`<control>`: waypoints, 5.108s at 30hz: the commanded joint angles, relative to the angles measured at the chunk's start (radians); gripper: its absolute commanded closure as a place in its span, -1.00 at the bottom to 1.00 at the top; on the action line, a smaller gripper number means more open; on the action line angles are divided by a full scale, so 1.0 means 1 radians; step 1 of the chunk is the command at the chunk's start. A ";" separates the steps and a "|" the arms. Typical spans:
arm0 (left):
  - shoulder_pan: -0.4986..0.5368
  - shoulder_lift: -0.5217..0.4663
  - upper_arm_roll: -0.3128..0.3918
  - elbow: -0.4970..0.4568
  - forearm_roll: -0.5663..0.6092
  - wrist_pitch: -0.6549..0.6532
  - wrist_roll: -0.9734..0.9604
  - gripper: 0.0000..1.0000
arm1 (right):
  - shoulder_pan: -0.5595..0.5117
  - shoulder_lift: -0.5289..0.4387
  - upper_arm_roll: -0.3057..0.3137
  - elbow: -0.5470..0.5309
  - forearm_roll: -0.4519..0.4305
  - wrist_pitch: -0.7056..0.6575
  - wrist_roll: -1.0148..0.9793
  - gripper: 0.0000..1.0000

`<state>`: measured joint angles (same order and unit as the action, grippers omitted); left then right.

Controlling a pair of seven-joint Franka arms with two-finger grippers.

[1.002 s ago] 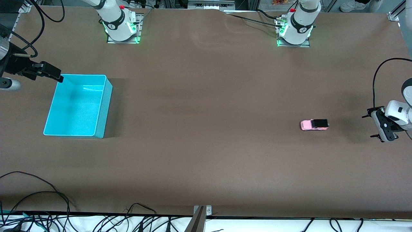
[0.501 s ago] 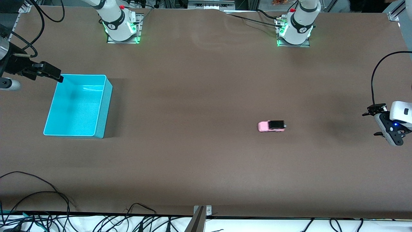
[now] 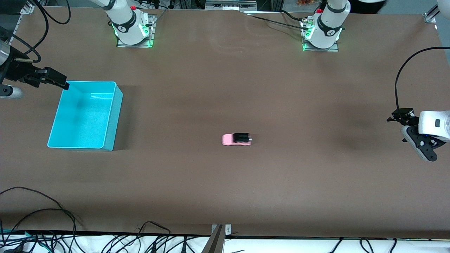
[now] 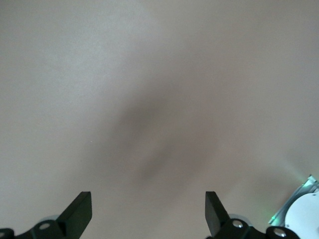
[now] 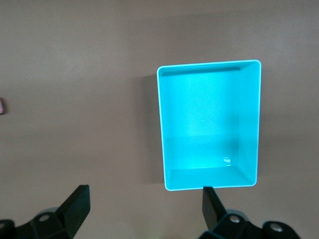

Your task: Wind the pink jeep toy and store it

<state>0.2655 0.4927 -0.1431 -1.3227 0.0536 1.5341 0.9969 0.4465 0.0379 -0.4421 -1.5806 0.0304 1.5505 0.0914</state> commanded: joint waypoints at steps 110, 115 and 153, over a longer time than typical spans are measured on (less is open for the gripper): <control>-0.250 -0.500 0.134 -0.339 -0.080 0.078 -0.817 -1.00 | -0.022 0.554 0.091 -0.286 0.404 0.795 -1.854 0.49; -0.224 -0.503 0.148 -0.300 -0.080 0.080 -0.807 -1.00 | -0.022 0.548 0.089 -0.279 0.399 0.783 -1.903 0.78; -0.221 -0.457 0.146 -0.240 -0.083 0.080 -0.804 -1.00 | -0.019 0.143 -0.213 -0.445 0.214 0.330 -1.909 0.84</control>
<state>0.0415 0.0172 0.0088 -1.6000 -0.0473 1.6345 0.1972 0.4144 0.2662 -0.6444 -1.8717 0.2932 1.7933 -1.8125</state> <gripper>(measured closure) 0.000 0.493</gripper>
